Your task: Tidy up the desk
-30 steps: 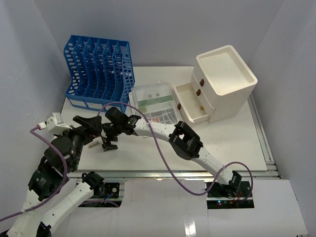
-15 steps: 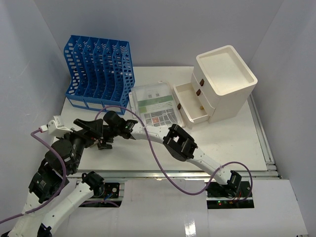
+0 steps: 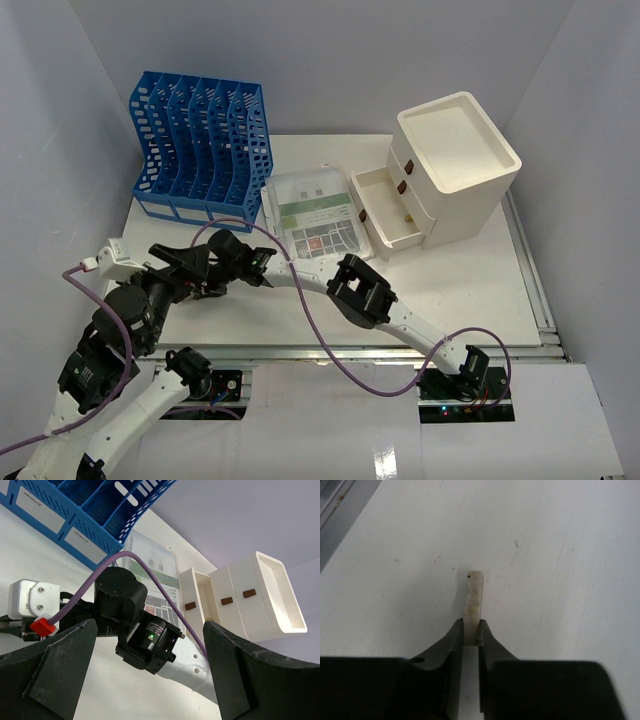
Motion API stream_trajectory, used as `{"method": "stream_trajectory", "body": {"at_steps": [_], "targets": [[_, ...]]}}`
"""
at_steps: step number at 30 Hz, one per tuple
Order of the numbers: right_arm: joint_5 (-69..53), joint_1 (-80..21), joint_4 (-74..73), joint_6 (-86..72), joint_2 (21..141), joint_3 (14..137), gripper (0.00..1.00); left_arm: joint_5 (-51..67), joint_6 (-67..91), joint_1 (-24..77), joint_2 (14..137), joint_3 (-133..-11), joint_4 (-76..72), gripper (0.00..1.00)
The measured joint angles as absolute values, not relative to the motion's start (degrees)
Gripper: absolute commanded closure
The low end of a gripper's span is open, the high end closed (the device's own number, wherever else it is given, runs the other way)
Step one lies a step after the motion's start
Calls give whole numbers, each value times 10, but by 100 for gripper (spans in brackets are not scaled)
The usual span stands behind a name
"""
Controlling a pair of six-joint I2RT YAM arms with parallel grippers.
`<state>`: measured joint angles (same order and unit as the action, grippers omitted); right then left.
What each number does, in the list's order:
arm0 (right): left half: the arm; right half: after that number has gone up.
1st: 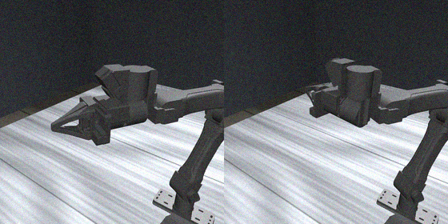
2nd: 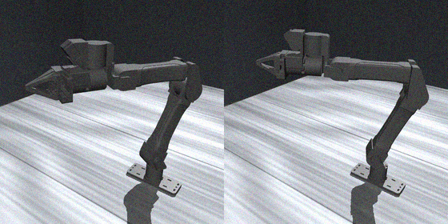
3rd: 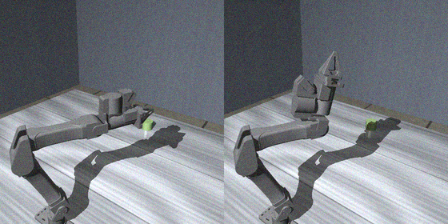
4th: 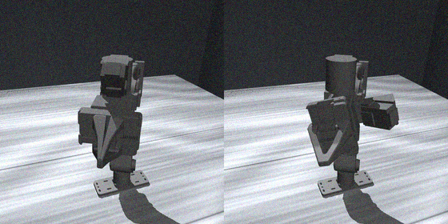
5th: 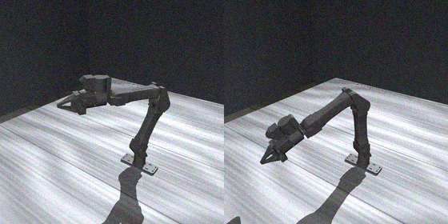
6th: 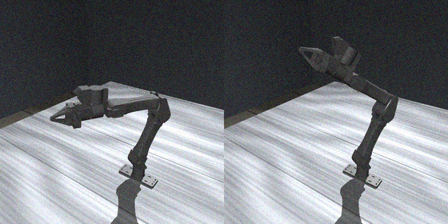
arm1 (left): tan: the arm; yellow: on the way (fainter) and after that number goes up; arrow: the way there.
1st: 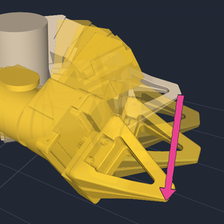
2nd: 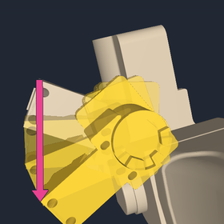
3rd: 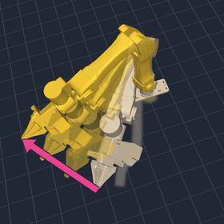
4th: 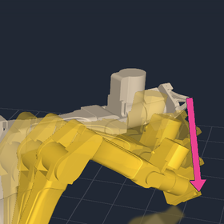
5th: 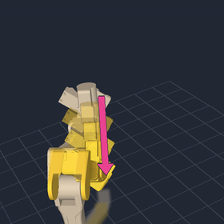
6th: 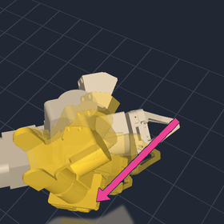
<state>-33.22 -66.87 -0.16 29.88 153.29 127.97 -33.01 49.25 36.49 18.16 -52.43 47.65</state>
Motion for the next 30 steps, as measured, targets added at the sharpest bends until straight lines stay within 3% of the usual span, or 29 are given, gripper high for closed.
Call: {"method": "stream_trajectory", "body": {"at_steps": [7, 16, 23, 28, 30], "targets": [[-331, -654, -8, 289, 1465, 1188, 92, -309, 491, 365, 159, -493, 454, 2], [-244, -488, -78, 271, 1101, 911, 92, -221, 451, 365, 79, -339, 270, 2], [-24, -353, -99, 236, 911, 782, 85, -82, 428, 365, 267, -277, 87, 2], [89, -341, -122, 214, 926, 742, 63, 10, 427, 365, 435, -258, -32, 2], [111, -328, -132, 209, 943, 738, 59, 44, 427, 365, 496, -259, -78, 2]]}}
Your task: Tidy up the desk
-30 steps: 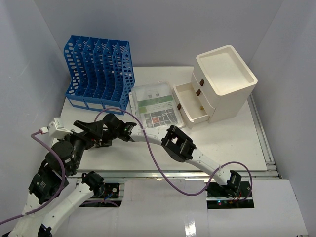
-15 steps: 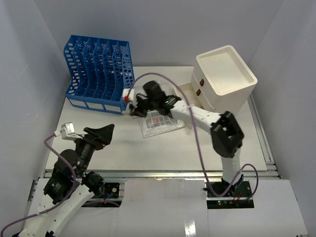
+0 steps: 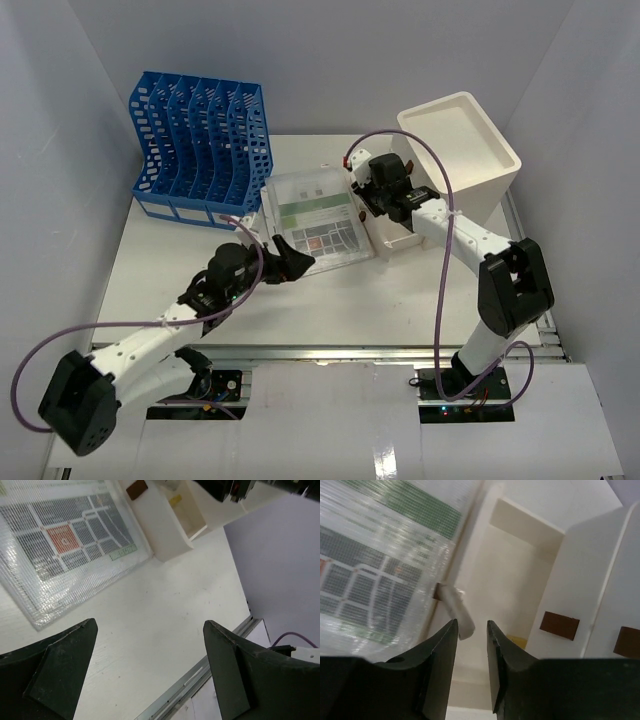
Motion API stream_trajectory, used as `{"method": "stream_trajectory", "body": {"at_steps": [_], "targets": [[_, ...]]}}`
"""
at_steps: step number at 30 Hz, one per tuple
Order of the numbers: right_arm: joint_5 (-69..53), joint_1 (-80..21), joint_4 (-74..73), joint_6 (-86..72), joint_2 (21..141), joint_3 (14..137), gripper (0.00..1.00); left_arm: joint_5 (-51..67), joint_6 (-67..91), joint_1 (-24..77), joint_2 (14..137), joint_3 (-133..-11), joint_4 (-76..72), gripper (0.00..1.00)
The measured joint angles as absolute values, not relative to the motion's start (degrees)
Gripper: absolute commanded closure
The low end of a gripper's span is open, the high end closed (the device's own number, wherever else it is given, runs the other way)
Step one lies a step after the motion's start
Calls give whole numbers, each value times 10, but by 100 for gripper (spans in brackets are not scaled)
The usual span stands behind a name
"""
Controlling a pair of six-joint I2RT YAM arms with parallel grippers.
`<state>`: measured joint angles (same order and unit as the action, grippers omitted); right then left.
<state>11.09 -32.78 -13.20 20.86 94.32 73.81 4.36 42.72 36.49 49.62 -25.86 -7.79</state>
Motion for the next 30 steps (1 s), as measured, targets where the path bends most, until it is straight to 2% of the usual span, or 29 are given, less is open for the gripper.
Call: {"method": "stream_trajectory", "body": {"at_steps": [2, 4, 7, 9, 11, 14, 16, 21, 26, 30], "targets": [[128, -309, -136, 206, 962, 738, 49, 72, 429, 365, 556, -259, -116, 2], [139, -290, -138, 203, 980, 738, 29, 92, 430, 365, 594, -259, -139, 2], [142, -269, -154, 198, 999, 744, 17, 114, 432, 365, 629, -260, -171, 2], [123, -263, -175, 197, 1002, 755, 5, 124, 430, 365, 651, -267, -190, 2], [92, -264, -199, 199, 999, 772, 10, 131, 429, 365, 681, -282, -205, 3], [1, -263, -238, 220, 982, 796, 10, 139, 423, 365, 739, -316, -219, 11], [-63, -264, -268, 238, 950, 808, 10, 146, 417, 365, 793, -352, -225, 26], [-127, -267, -300, 262, 851, 863, 10, 165, 409, 365, 960, -483, -225, 51], [-62, -231, -294, 259, 794, 926, 8, 183, 398, 365, 1098, -634, -199, 52], [-6, -169, -288, 240, 814, 935, 1, 185, 383, 365, 1165, -716, -160, 51]]}}
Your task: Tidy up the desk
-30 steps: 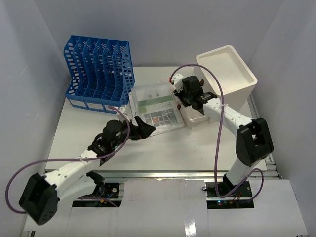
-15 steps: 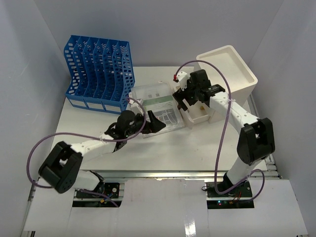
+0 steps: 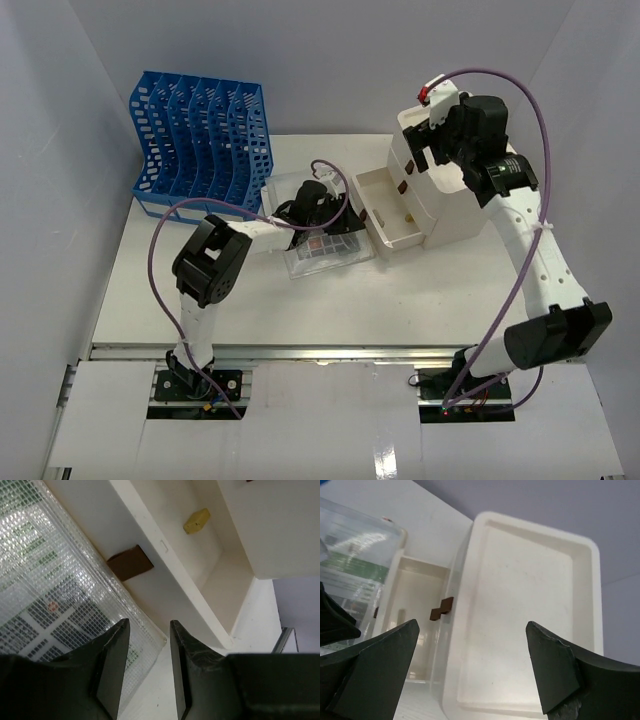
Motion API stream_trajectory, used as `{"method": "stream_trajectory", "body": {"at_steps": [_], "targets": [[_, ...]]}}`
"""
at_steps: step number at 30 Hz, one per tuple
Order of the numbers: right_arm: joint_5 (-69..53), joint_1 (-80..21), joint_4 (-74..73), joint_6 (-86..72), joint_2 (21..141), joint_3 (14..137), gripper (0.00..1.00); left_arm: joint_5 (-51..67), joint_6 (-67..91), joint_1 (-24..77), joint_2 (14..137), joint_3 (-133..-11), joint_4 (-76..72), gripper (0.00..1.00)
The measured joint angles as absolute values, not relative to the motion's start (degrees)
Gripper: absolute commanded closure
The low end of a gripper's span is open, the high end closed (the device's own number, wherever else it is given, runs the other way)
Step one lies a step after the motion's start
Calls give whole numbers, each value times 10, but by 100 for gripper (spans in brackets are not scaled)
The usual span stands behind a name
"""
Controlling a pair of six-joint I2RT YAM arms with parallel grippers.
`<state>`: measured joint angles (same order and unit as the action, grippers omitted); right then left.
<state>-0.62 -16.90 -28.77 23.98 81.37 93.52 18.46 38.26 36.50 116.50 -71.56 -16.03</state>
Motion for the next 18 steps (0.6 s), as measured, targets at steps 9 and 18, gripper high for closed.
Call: {"method": "stream_trajectory", "body": {"at_steps": [9, 18], "targets": [[-11, -125, -309, 202, 910, 904, 64, 179, 347, 365, 1246, -845, -66, 50], [-86, -103, -301, 168, 914, 907, 86, 218, 339, 368, 1374, -1036, -17, 46]]}}
